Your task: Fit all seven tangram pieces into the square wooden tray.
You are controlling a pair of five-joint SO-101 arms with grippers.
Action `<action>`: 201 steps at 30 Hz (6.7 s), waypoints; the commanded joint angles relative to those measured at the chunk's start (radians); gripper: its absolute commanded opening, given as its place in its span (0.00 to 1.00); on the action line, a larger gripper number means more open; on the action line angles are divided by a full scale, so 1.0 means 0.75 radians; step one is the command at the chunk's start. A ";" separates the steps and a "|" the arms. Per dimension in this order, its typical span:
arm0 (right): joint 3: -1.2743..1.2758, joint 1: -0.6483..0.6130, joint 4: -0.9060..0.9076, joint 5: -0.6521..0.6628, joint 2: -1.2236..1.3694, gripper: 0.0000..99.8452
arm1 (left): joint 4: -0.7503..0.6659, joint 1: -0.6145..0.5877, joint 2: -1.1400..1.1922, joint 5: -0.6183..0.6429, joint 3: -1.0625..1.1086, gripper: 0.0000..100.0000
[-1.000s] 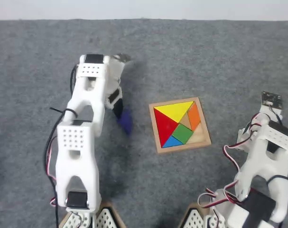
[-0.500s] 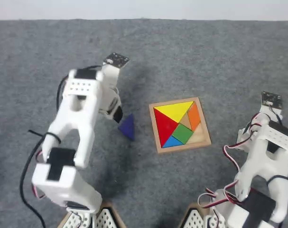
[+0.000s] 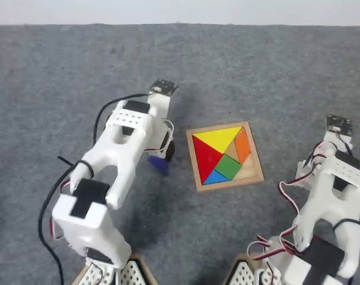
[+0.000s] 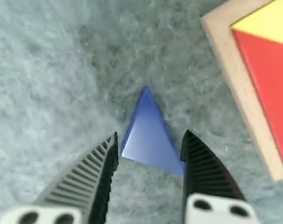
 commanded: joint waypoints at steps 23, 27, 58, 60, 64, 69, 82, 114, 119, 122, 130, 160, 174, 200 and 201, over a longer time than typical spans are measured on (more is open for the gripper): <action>-0.057 -0.011 0.015 0.012 -0.077 0.09 | 0.072 0.004 0.098 0.133 -0.009 0.26; -0.057 -0.011 0.015 0.012 -0.077 0.09 | 0.063 0.004 -0.020 0.141 0.060 0.26; -0.059 -0.005 0.015 0.012 -0.079 0.09 | 0.023 0.018 -0.113 0.010 0.044 0.15; -0.059 -0.005 0.015 0.012 -0.079 0.09 | 0.057 0.018 -0.182 -0.008 0.044 0.15; -0.063 -0.005 0.017 0.012 -0.079 0.09 | 0.088 0.053 -0.321 -0.047 0.042 0.15; -0.068 -0.003 0.044 0.012 -0.079 0.09 | 0.086 0.203 -0.374 -0.037 0.042 0.15; -0.096 0.099 0.044 0.012 -0.079 0.09 | 0.025 0.563 -0.321 -0.078 -0.154 0.15; -0.160 0.437 0.069 0.047 -0.167 0.09 | -0.053 0.593 0.076 -1.191 -0.496 0.15; -0.137 0.633 0.204 0.127 -0.439 0.09 | -0.082 0.595 0.190 -1.193 -0.543 0.15; -0.102 0.752 0.206 0.174 -0.543 0.09 | -0.059 0.608 0.280 -1.193 -0.625 0.15; -0.119 0.918 0.142 0.227 -0.422 0.09 | 0.092 0.706 0.462 -1.232 -0.913 0.15; -0.188 0.717 0.148 0.227 -0.238 0.09 | 0.125 0.501 0.595 -0.925 -1.065 0.31; -0.170 0.709 0.148 0.233 -0.238 0.09 | 0.035 0.485 0.612 -0.910 -1.081 0.31; -0.160 0.709 0.146 0.237 -0.238 0.09 | 0.002 0.581 0.634 -0.745 -1.196 0.31; -0.160 0.709 0.146 0.237 -0.238 0.09 | 0.057 0.577 0.634 -0.745 -1.243 0.31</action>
